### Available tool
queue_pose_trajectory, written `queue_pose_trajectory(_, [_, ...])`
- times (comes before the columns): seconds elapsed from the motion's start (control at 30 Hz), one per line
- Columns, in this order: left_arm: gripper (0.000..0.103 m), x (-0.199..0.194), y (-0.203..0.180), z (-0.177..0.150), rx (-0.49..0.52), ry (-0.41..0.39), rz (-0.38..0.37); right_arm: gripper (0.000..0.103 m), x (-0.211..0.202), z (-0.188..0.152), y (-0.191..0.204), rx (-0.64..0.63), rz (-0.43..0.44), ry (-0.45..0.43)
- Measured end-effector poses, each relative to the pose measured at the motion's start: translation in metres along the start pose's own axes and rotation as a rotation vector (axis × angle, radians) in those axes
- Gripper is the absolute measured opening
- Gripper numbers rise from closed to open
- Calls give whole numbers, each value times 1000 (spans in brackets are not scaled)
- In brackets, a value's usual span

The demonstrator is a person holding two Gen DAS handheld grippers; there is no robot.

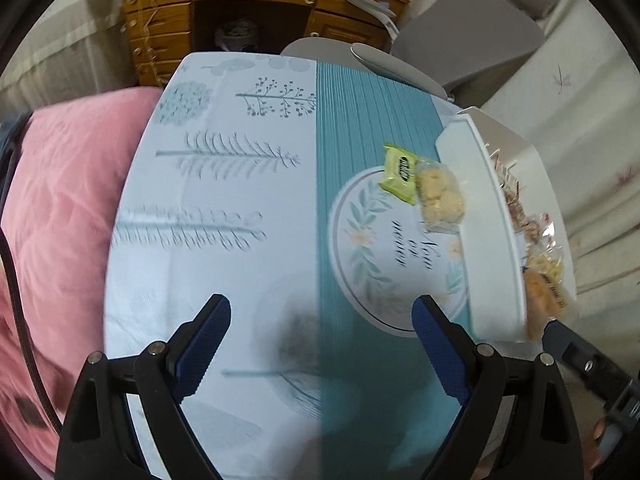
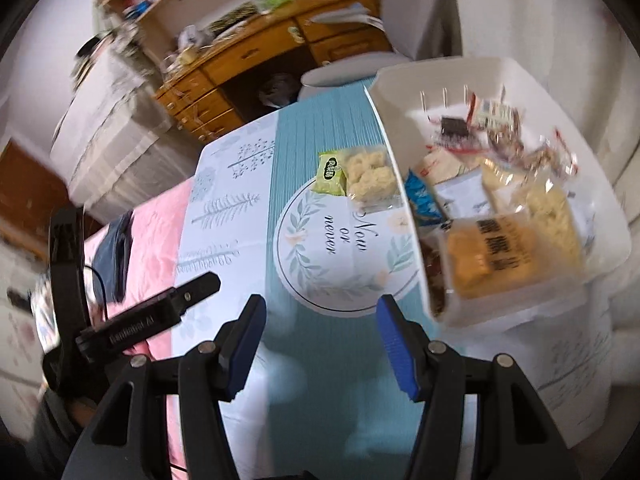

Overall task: Organize snacks
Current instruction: 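Move both open tools back to the green packet and rice-cake bag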

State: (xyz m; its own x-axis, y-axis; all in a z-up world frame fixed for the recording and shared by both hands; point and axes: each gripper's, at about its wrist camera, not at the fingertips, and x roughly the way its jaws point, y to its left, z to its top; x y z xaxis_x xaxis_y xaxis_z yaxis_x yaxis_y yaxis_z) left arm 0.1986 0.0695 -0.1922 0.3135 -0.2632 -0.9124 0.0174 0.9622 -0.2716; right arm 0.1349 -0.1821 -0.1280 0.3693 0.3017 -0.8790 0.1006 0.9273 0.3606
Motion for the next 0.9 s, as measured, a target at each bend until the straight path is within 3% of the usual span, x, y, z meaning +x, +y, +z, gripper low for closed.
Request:
queue_pose_trajectory(0.37, [91,42,-2,56,324,35,-8,58,43,19,-4,320,-23,57])
queue_pose_trajectory(0.67, [91,79,-20,94,438,32,-56,59,74,41,-17,533,-8,79])
queue_pose_trajectory(0.77, [91,91,-27,103,483,36,-52,67,82,49,-22,597,-1,62])
queue_pose_trajectory(0.9, [91,102,-37,114,528,40,-100,68,100,58,-30,710,31,71])
